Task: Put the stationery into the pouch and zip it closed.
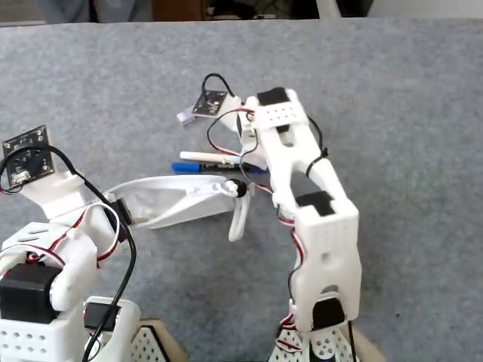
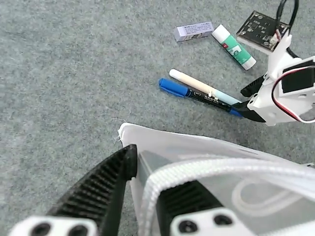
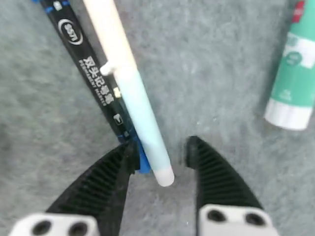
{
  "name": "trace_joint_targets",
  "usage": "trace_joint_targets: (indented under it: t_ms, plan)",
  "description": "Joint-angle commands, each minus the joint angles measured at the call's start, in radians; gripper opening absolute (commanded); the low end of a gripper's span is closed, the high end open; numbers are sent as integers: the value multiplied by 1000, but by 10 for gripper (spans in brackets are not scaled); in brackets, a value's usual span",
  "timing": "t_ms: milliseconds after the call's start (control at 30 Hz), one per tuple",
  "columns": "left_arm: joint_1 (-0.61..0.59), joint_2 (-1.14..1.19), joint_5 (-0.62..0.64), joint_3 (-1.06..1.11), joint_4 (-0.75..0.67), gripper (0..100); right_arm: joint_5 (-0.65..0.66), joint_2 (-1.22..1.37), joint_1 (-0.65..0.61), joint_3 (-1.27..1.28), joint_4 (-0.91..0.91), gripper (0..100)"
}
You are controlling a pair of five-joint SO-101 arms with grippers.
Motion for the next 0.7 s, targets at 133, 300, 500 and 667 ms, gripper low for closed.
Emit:
trace_joint_targets:
  t_ms: [133,300,500,667]
  plan:
    - [-5,5,-18,48,-8,28,17,211,-11,-371,170,190]
    - [-5,6,-18,41,-11,28,64,392,-8,-628,382,186]
    - [-5,9,-18,42,-14,28,60,510,54,-839,445,24]
    - [-5,12,-18,39,-14,28,58,484,95,-797,446,17]
